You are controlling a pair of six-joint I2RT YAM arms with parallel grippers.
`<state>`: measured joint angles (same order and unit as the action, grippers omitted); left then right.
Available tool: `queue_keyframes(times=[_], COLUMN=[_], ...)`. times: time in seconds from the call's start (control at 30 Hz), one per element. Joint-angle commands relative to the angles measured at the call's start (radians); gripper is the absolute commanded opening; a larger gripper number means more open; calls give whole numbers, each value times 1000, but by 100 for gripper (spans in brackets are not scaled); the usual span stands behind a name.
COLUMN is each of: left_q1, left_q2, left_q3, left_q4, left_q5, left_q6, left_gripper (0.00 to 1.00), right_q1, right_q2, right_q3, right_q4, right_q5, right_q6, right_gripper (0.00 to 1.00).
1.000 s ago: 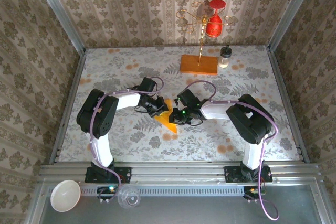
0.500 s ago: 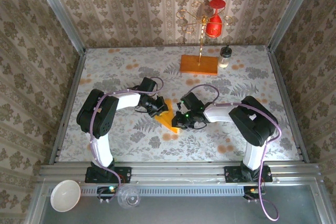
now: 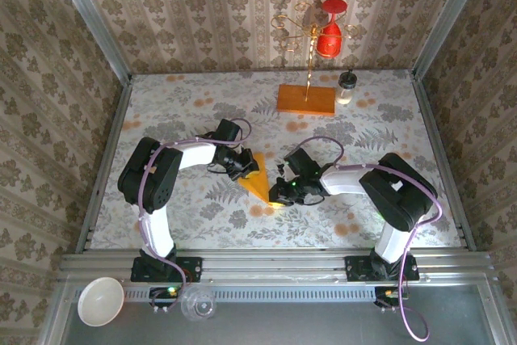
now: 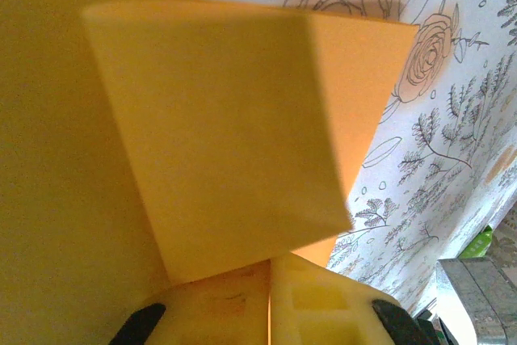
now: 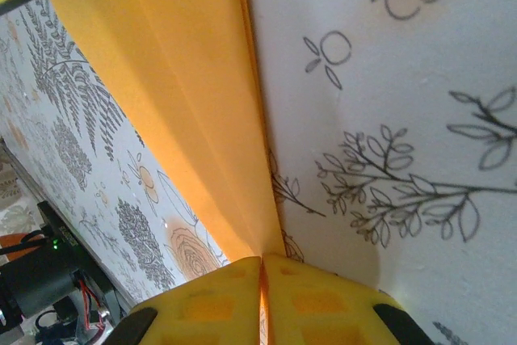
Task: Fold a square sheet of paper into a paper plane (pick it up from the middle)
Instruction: Fourth fold the wing at the center of the table.
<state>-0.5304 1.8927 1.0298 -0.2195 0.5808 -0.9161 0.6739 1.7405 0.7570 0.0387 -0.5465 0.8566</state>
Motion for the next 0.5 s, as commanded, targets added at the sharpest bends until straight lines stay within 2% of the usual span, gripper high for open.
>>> queue_keyframes(times=[0.0,0.2,0.33,0.47], left_q1=[-8,-10,-11,-12], left_q2=[77,70,63,60], left_q3=[-54,-53,-50,-49], left_q4=[-95,-79,-75,-70], left_q5=[-104,-86,-76,-70], left_q6=[-10,-10,-10,-12], left_gripper=[10,10,10,10], right_q1=[6,-15,-34,-33], right_q2=[-22,-95,-171,-110], right_q3=[-49,-56,-23,51], right_q4=[-126,-139,-137,-136], right_q5=[-29,-5,69,79], right_q6=[13,-10,-41,-66], right_gripper=[13,14,15,15])
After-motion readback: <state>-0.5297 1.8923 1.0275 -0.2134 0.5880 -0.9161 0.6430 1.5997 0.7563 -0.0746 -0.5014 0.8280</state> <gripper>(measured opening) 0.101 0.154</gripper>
